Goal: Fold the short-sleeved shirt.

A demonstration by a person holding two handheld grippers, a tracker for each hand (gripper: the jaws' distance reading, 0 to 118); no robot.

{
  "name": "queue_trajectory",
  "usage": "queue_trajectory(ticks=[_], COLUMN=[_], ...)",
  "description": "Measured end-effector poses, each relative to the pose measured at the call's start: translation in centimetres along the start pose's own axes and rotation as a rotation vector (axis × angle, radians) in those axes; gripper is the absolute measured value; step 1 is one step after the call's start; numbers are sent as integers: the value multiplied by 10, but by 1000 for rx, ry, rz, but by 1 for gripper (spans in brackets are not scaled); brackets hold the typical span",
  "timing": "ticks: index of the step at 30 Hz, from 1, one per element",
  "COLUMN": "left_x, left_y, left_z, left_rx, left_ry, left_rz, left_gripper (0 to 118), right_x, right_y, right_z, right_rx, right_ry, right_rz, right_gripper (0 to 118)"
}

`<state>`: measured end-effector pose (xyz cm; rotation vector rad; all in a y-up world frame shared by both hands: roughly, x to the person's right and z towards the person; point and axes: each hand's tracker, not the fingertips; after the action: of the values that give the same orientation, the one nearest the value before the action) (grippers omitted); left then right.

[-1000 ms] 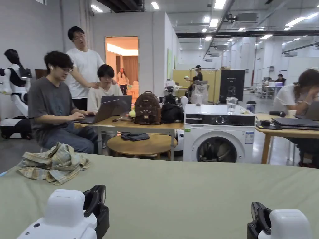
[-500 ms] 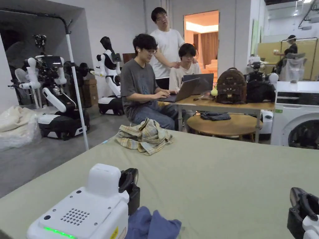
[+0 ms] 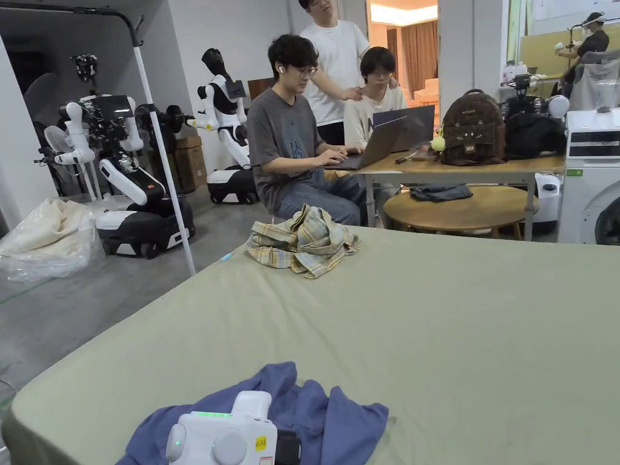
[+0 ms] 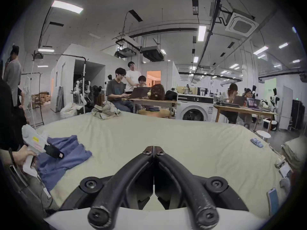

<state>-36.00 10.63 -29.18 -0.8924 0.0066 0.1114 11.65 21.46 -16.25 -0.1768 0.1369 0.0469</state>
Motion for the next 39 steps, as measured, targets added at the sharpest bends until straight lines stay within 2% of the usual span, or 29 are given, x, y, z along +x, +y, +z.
queue_trajectory(ticks=[3,5,6,7,11,13,15,16,19,21,22,24,27,31,35,39], left_x=[8,14,15,17,14,-6,-19,-19,0,8,17,55,124,221,324,437], left_y=[3,5,4,2,11,31,57,73,137,182,201,234,262,228,122,-1], left_z=[-7,-12,-12,-11,-8,21,63,80,133,178,195,224,221,161,82,42], left_rx=[29,3,8,18,-16,22,203,246,315,446,500,602,588,507,278,68], left_ry=[14,37,26,13,14,-114,-135,-99,38,9,13,55,43,-167,-512,-743], left_rz=[-32,-47,-60,-65,-32,144,259,244,10,56,28,-75,-231,-299,-328,-422], left_gripper=[57,47,20,0,0,0,0,0,0,0,0,0,0,0,0,0], right_x=[13,21,25,28,36,40,44,48,57,62,63,71,82,97,119,148], right_y=[-2,-6,-9,-11,-17,-18,-18,-18,-20,-21,-21,-21,-18,-13,-10,-11], right_z=[1,0,0,-2,2,5,8,9,11,13,13,18,27,48,79,103], right_rx=[-15,-25,-38,-50,-74,-70,-62,-62,-69,-74,-77,-75,-59,-40,-30,-40], right_ry=[-39,-54,-58,-57,-44,-39,-54,-47,-34,-51,-69,-77,-102,-154,-217,-298], right_rz=[-21,-73,-105,-129,-150,-143,-158,-182,-198,-171,-164,-178,-196,-163,-134,-209], right_gripper=[0,0,0,0,0,0,0,0,0,0,0,0,0,0,0,0])
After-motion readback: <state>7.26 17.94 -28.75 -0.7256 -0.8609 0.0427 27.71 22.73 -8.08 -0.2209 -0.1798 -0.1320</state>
